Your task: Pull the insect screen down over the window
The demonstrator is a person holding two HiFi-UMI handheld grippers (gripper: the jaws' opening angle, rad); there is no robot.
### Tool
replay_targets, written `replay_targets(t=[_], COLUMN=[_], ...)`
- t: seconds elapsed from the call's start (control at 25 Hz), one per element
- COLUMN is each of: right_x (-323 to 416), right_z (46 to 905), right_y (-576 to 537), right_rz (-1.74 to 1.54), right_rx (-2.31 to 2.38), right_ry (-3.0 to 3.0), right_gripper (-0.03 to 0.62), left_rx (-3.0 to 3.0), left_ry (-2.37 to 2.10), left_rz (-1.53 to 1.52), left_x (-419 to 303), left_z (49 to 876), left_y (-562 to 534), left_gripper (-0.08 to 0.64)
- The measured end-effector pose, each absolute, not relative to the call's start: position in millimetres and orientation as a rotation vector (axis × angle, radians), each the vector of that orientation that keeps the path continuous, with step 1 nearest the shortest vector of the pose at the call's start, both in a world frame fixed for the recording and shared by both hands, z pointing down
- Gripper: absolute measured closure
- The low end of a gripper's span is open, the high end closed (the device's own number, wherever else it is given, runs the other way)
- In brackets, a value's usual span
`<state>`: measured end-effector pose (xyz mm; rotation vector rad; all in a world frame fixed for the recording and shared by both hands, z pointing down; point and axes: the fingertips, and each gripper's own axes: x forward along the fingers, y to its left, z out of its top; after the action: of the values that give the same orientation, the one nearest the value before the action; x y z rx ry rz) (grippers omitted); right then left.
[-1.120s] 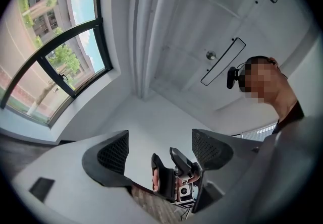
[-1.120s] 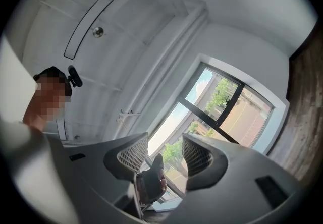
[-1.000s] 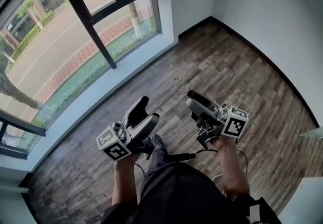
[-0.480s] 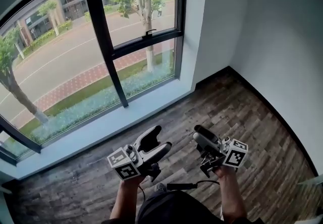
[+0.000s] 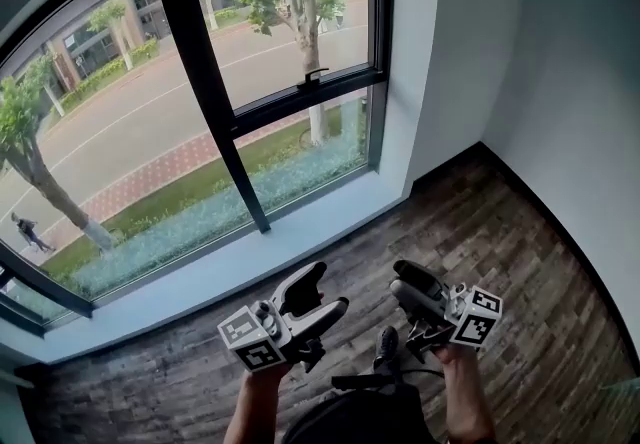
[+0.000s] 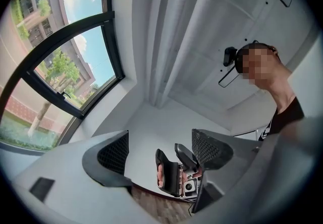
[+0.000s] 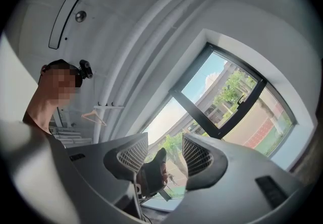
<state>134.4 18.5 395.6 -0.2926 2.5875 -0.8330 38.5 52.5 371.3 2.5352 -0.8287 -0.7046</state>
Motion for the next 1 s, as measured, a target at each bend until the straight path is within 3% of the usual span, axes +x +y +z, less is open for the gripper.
replay_targets(t=[0.4, 1.0], right_x=[147.8, 173.1], right_z=[356.7, 340.8], right_y=[-143.2, -279.9], right_rz=[-0.746, -0.584], right_rx=[-0.047, -0.049], right_ry=[2.611, 2.701], right_gripper=[0.396, 0.396], left_rx=[2.621, 2.758], left_ry=[-1.106, -1.180], left_rz=[-0.614, -0.468], left_x=[56.9, 88.3], left_z=[334.8, 315.1], left_y=[-95.4, -240.5], left_gripper=[0.163, 0.163])
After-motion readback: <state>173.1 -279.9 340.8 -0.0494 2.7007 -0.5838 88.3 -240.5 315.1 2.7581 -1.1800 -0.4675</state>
